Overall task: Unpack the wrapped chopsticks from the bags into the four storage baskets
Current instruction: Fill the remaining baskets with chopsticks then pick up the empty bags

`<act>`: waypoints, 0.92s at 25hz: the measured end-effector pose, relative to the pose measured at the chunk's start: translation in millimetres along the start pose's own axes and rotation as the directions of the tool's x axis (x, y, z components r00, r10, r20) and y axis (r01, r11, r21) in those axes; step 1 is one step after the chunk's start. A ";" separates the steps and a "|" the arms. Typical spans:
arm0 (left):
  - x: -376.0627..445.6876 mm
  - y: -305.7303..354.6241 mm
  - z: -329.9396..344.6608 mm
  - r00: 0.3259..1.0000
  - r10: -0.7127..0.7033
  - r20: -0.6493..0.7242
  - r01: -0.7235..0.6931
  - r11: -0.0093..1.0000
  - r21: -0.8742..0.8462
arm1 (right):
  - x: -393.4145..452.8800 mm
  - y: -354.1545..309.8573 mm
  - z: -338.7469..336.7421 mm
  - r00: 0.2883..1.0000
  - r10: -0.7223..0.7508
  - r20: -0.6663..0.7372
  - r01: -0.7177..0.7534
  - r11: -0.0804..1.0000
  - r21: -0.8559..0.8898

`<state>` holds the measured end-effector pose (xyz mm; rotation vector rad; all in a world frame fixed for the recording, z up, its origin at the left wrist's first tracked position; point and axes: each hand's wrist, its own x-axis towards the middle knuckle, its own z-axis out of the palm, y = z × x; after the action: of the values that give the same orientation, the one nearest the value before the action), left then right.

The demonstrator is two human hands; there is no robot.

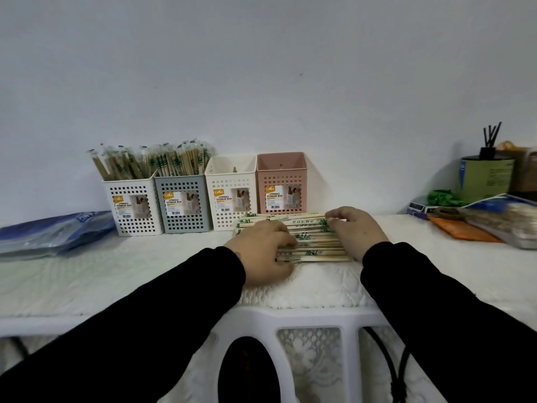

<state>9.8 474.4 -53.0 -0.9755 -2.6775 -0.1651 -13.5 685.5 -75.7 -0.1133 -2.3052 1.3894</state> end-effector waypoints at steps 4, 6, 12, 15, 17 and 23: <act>12.9 6.7 -4.3 0.988 -0.093 0.121 0.081 0.991 0.106 | -1.2 -1.1 3.4 0.996 -0.043 0.076 0.051 0.994 -0.094; 18.1 9.8 -6.3 0.973 -0.157 0.171 0.134 0.982 0.136 | -1.4 -2.4 1.9 0.995 -0.043 0.085 0.050 0.995 -0.083; 31.1 22.6 -9.8 0.938 -0.216 0.271 0.137 0.950 0.282 | -2.6 -4.8 -2.4 0.996 -0.052 0.078 0.058 0.995 -0.075; 30.0 22.9 -6.4 0.948 -0.206 0.243 0.138 0.953 0.271 | -4.3 -6.5 -5.9 0.996 -0.028 0.080 0.030 0.999 -0.028; 27.2 20.0 -5.0 0.960 -0.188 0.208 0.137 0.962 0.238 | -5.2 -6.7 -7.3 0.998 -0.006 0.059 0.004 1.000 0.025; 25.5 3.6 -5.7 0.959 -0.145 0.242 0.079 0.962 0.262 | -4.8 -7.1 -10.2 0.998 -0.020 -0.063 0.024 0.998 0.064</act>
<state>-5.2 491.6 -39.8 -0.8137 -2.8982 0.2935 -3.9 689.0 -67.2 -0.1091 -2.2020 1.4274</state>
